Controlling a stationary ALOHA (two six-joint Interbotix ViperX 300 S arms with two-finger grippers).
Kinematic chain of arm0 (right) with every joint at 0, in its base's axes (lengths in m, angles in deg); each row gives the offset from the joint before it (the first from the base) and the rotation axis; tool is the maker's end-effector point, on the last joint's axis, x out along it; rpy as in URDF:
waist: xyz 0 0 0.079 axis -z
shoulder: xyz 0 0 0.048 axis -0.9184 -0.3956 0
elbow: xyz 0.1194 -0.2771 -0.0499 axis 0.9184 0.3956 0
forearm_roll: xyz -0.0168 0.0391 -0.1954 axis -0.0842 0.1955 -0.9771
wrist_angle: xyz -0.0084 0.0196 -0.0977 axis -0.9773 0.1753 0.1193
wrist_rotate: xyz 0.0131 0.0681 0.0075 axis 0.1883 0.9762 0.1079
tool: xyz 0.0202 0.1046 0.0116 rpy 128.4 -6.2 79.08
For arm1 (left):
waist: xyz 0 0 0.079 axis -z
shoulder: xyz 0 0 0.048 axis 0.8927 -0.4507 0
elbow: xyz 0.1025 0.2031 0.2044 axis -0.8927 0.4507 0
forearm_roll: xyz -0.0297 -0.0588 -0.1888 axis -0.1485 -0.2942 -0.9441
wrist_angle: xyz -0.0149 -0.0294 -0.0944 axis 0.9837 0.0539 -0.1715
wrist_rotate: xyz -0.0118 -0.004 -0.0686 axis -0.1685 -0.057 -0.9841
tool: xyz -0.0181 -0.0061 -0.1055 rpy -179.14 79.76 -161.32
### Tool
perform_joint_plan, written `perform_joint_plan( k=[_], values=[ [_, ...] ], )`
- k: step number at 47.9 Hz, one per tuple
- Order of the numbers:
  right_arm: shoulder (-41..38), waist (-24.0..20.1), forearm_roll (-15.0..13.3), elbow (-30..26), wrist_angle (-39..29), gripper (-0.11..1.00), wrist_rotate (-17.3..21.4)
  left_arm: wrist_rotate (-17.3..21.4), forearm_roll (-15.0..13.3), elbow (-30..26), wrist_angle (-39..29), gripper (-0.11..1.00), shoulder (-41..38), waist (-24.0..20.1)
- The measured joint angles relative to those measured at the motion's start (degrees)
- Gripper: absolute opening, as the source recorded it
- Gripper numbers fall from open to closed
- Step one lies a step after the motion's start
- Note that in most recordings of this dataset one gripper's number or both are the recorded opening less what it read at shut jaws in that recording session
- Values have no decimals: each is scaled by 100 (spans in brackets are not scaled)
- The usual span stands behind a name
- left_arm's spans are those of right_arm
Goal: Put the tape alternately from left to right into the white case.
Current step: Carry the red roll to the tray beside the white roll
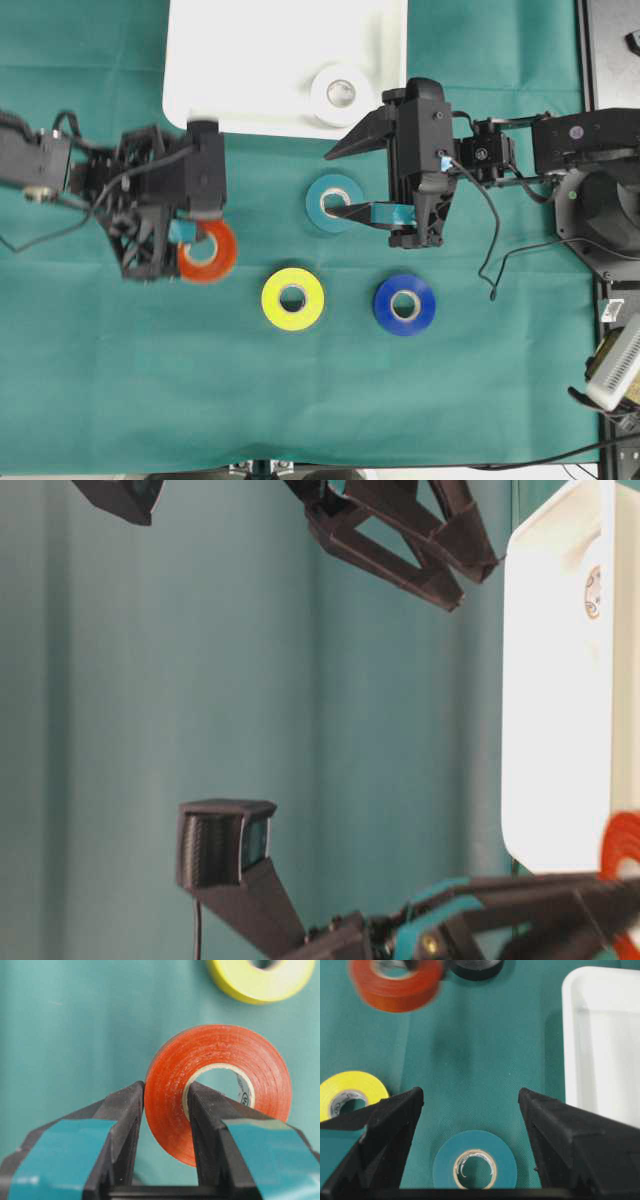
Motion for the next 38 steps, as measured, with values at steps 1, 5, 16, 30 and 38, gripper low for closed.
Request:
perform_joint_plan(
  k=[1,5,16,30,38],
  values=[
    [9,0,0,0,0,83,0,62,0,-9,0,-3,0,-53],
    [9,0,0,0,0,83,0,396,0,-26,18,-3,0,-255],
    [9,0,0,0,0,83,0,1195,0,-255,167,-3,-26,-809],
    [9,-9,0,0,9,83,0,1749,0,-729,255,-3,-448,-1512],
    [9,-26,0,9,9,83,0,2057,0,-1046,255,-3,-800,-1758]
  ],
)
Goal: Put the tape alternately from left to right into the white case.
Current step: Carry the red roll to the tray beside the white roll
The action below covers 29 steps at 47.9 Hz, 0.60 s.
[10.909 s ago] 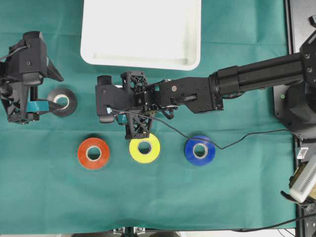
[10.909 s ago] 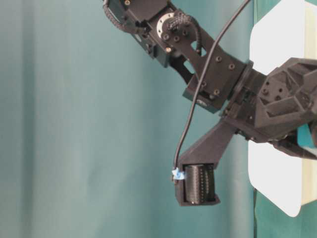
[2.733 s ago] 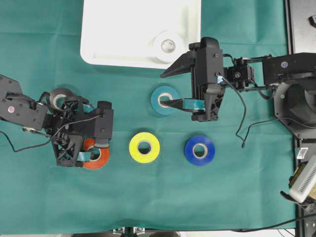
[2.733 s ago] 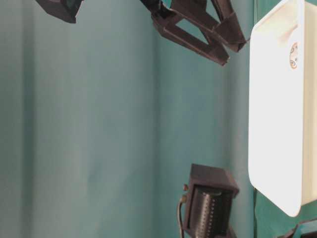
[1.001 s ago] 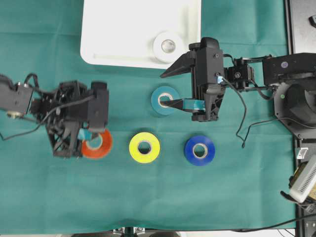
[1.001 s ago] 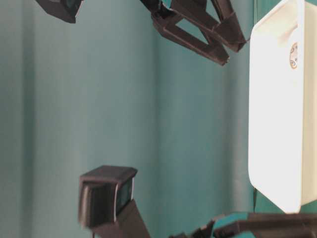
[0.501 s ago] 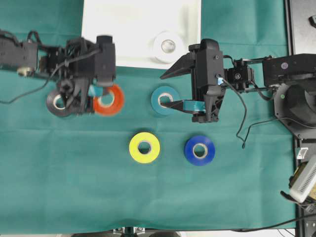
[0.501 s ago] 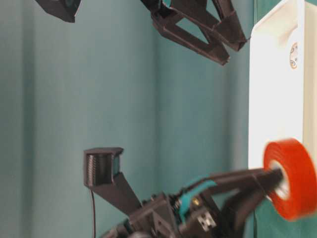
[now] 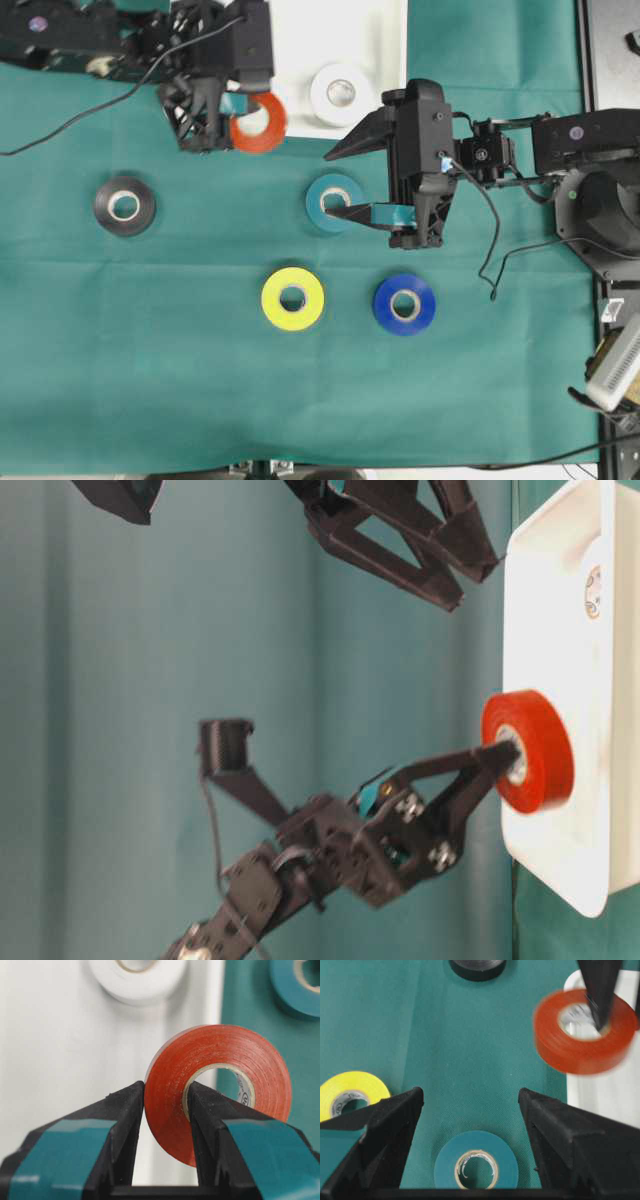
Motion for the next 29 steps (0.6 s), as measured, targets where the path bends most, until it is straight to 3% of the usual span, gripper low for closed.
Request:
perform_joint_plan(
  k=[11,29],
  values=[
    [0,0,0,0,0,83,0,299,0,-404,35,-3,-457,-308],
    [0,0,0,26,0,83,0,343,0,-606,70,-3,-703,-422]
  ],
)
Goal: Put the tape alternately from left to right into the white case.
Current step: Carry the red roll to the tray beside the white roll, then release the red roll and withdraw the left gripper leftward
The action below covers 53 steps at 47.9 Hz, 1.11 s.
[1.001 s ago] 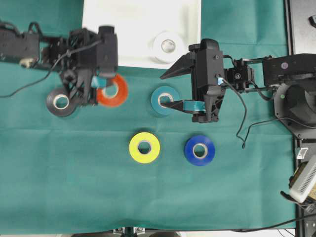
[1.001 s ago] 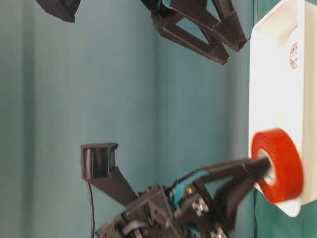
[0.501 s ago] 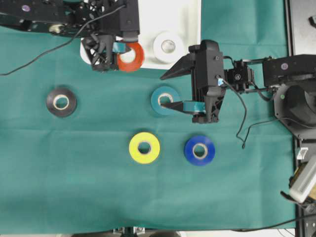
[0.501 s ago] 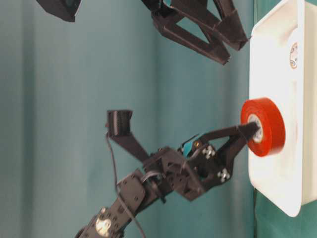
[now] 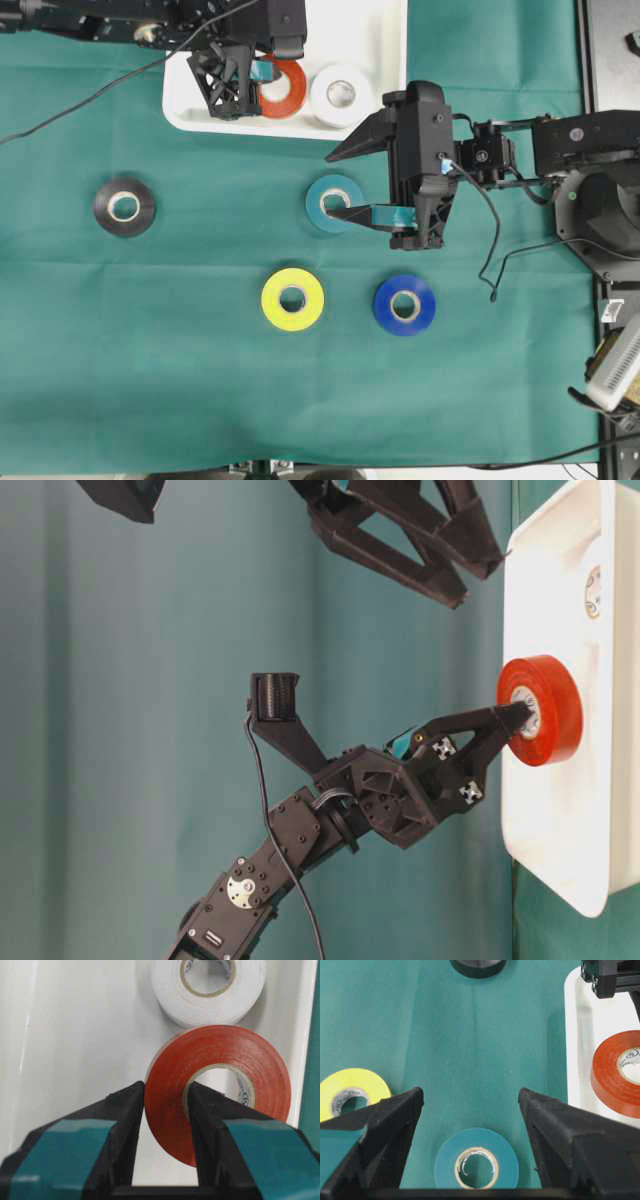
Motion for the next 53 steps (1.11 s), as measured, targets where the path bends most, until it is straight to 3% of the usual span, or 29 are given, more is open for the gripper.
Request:
perform_joint_plan(
  k=[5,9,22,53],
  values=[
    [0,0,0,0,0,83,0,0,0,0,0,1,0,-9],
    [0,0,-9,0,0,83,0,0,0,0,0,10,0,-9],
    [0,0,0,18,0,83,0,0,0,0,9,77,0,-9],
    [0,0,0,26,26,83,0,-18,0,9,-18,75,97,70]
  ],
)
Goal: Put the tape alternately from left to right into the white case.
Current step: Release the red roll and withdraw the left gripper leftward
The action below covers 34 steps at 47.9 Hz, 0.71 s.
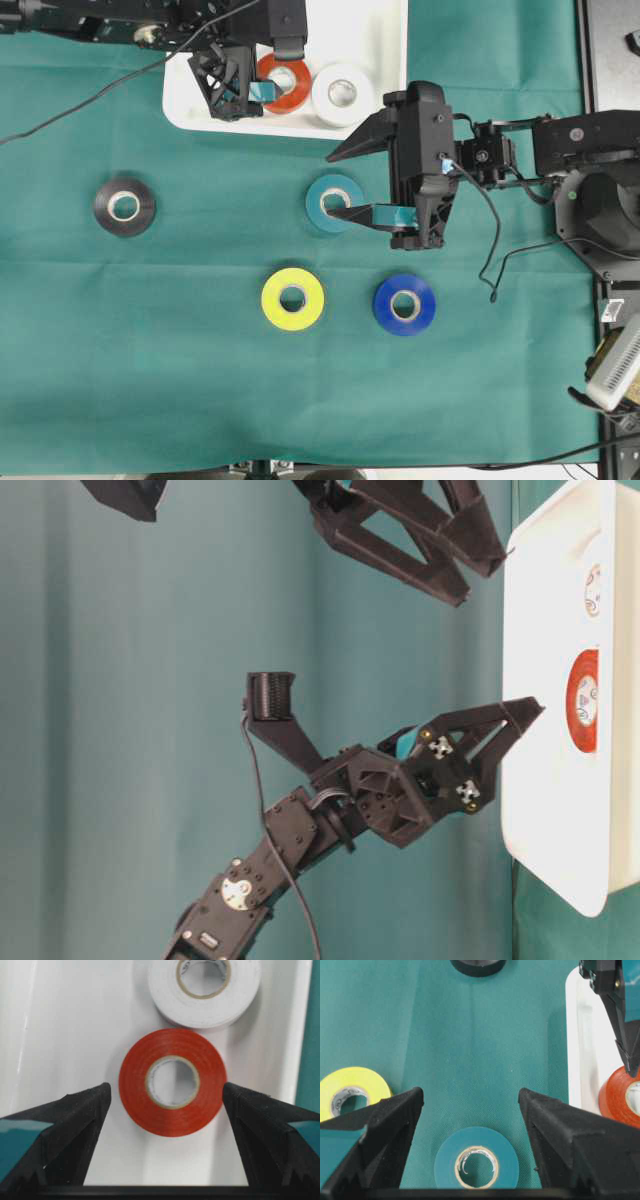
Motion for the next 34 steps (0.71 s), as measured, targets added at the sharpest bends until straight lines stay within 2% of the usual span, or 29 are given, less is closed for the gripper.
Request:
perform_joint_plan(
  k=[21,34],
  values=[
    [0,0,0,0,9,83,0,-44,0,492,-18,75,870,404],
    [0,0,0,0,18,83,-9,-62,0,1081,-114,75,1248,1072]
  ],
)
